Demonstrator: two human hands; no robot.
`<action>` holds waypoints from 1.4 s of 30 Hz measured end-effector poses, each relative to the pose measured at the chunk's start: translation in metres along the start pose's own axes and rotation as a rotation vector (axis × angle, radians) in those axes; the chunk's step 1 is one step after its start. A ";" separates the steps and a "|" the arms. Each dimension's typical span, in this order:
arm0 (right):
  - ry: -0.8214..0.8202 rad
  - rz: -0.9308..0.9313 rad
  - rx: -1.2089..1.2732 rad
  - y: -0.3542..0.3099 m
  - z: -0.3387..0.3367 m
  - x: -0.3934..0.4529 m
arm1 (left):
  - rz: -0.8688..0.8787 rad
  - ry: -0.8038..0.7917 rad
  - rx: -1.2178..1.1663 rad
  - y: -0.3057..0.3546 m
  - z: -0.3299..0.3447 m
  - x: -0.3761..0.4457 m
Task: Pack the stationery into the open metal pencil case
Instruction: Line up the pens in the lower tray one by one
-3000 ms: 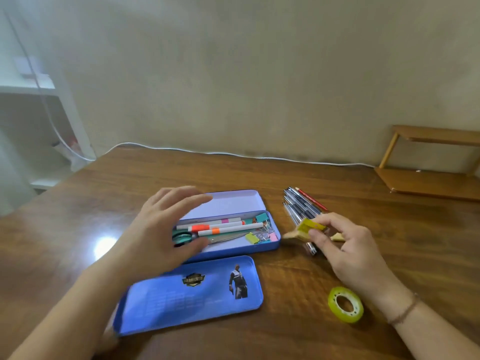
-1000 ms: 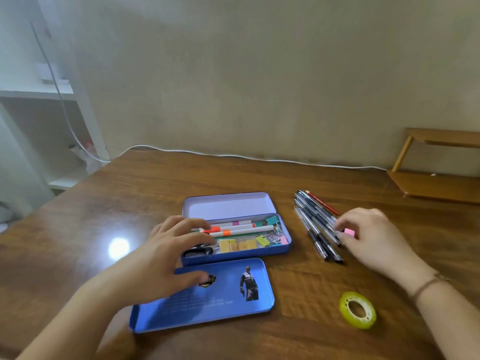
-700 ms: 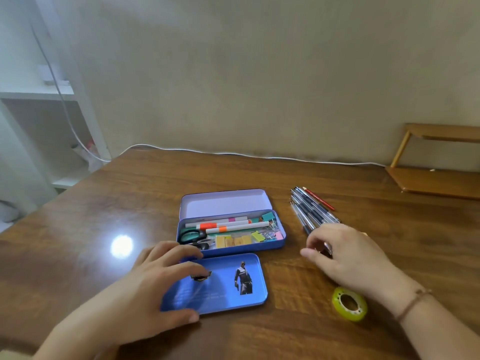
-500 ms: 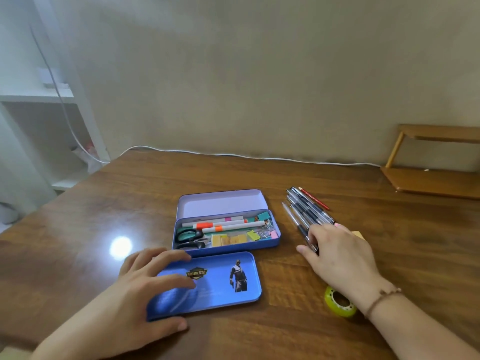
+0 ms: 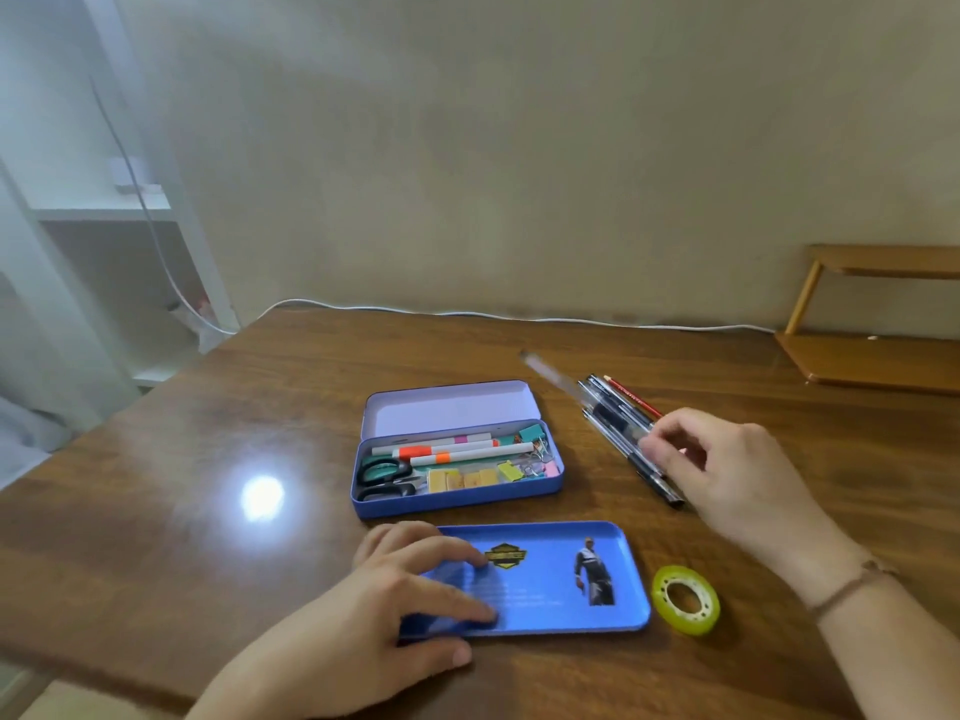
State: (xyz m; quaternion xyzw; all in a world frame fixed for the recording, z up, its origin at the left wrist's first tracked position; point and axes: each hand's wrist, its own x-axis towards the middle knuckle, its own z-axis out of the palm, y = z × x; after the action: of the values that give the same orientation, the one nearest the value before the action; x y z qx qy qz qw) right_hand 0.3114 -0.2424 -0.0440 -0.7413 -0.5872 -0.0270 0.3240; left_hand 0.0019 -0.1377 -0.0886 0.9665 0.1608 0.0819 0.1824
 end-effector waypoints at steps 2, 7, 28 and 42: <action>-0.105 -0.075 0.128 -0.004 0.000 -0.002 | 0.037 0.076 -0.057 0.006 -0.004 0.010; -0.275 -0.160 -0.003 -0.016 0.015 -0.006 | -0.033 0.759 -0.150 0.001 -0.033 0.043; -0.264 -0.144 -0.193 -0.022 0.041 -0.005 | 0.106 0.348 0.267 -0.027 -0.003 0.063; -0.191 0.218 -0.457 0.006 0.026 0.016 | 0.150 0.320 0.215 -0.018 0.000 0.064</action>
State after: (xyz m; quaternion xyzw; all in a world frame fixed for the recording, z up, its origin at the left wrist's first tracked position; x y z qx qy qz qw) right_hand 0.3130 -0.2167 -0.0604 -0.8532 -0.5105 -0.0536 0.0926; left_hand 0.0566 -0.0998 -0.0887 0.9643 0.1233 0.2302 0.0435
